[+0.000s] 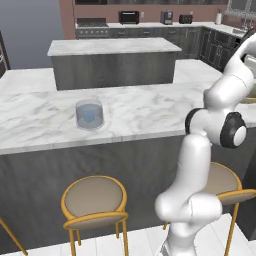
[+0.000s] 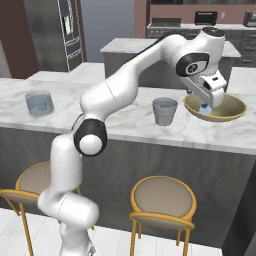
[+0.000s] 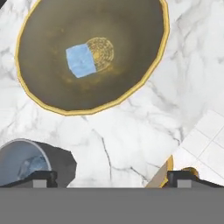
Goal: There are four ice cubes in the ice bowl. Place two ice cubes in each glass of water.
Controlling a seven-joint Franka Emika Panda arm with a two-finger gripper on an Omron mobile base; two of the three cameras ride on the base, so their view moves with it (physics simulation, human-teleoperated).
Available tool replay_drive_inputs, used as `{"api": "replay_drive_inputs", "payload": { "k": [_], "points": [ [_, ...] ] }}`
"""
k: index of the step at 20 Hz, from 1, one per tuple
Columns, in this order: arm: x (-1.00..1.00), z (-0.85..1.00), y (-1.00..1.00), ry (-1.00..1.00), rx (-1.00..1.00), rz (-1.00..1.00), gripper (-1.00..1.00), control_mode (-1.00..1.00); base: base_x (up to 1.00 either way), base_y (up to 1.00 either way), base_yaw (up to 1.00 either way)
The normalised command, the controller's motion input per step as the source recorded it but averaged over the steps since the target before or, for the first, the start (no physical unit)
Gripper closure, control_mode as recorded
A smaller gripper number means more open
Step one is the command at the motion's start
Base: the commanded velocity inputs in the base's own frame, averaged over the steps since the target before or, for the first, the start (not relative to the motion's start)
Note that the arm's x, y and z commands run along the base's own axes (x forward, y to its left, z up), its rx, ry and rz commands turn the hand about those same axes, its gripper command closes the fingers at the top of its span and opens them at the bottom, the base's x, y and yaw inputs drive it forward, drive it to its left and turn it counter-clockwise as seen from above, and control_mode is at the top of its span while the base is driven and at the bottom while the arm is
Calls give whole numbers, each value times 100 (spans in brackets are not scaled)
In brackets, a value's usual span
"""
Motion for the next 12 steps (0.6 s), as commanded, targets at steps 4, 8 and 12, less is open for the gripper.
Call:
{"api": "replay_drive_inputs", "payload": {
  "k": [4,8,12],
  "points": [
    [0,-27,-19,-42,-8,0,-100,-100,0,0,0],
    [10,-21,2,-31,-11,0,-100,-100,0,0,0],
    [53,-55,19,-7,-12,4,-100,-100,0,0,0]
  ]
}}
